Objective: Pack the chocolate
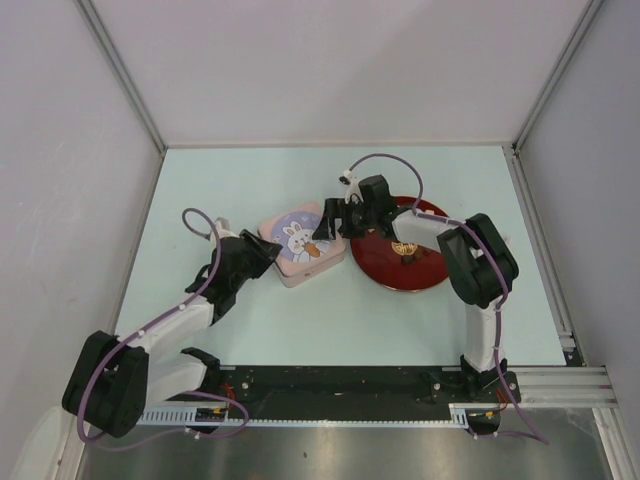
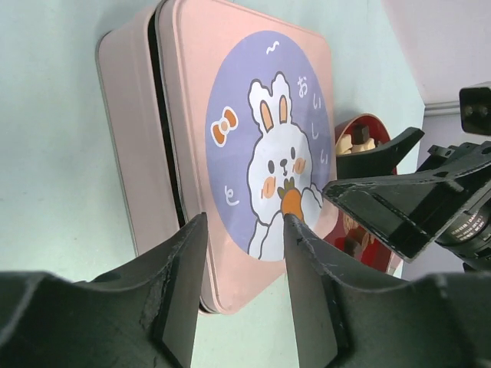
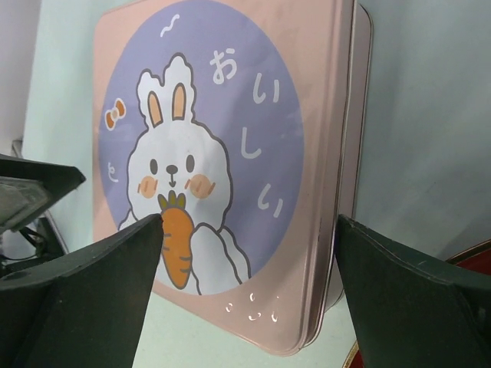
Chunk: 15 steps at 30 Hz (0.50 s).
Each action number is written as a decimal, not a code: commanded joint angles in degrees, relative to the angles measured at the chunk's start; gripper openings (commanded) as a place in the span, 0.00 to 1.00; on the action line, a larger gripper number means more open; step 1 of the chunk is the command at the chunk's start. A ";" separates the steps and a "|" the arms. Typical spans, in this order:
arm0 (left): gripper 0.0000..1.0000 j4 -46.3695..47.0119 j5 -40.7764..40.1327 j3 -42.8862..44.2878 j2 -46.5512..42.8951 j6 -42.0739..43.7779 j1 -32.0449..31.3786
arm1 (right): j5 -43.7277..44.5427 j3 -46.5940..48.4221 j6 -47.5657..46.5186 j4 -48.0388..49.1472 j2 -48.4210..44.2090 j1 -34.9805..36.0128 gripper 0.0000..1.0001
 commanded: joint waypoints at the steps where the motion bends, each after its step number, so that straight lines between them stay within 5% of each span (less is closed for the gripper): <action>1: 0.55 -2.42 -2.66 -1.11 -3.27 1.82 -0.02 | 2.28 2.46 -4.12 -2.03 -0.79 1.31 0.96; 7: 0.82 -4.19 -4.07 -2.17 -4.60 1.47 0.06 | 3.42 3.07 -5.44 -2.99 -1.23 2.11 0.96; 15: 0.87 -0.85 1.64 0.46 2.68 2.87 0.07 | 5.18 5.01 -7.55 -6.60 -2.37 3.16 0.96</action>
